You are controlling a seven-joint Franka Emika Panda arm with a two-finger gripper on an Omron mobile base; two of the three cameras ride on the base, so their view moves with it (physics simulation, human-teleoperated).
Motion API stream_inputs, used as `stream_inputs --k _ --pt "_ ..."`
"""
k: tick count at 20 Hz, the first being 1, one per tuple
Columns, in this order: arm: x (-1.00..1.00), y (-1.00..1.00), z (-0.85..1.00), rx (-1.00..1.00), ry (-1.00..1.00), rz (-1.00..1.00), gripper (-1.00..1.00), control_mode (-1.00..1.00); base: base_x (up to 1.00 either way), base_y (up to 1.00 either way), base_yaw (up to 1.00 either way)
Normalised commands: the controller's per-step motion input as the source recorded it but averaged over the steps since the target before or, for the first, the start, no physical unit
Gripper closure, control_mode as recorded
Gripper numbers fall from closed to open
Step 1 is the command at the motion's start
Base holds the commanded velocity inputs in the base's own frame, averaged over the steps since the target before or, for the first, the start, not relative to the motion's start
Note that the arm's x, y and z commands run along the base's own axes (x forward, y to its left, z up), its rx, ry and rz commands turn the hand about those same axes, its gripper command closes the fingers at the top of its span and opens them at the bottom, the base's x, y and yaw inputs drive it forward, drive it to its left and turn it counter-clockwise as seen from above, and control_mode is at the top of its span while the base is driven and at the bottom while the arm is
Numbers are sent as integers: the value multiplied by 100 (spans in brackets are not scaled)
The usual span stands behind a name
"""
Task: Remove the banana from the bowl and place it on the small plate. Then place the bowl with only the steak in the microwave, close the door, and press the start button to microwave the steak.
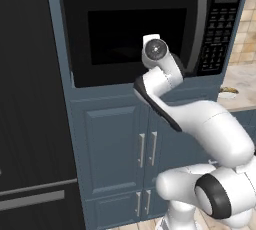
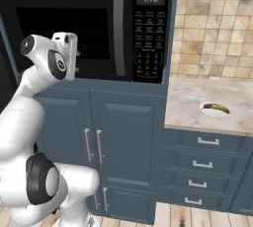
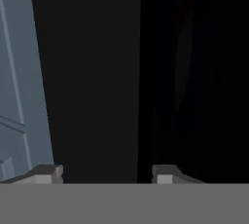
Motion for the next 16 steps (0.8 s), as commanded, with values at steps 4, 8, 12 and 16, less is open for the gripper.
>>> stream_inputs --k 4,8,12,16 --pt "13 -18 0 0 -1 -2 -100 -100 0 0 0" --pt "-100 -50 32 4 -12 0 -100 -100 0 0 0" --pt "-100 -55 84 3 -2 0 -100 -100 0 0 0" --pt "-100 -64 51 13 7 0 -100 -100 0 0 0"
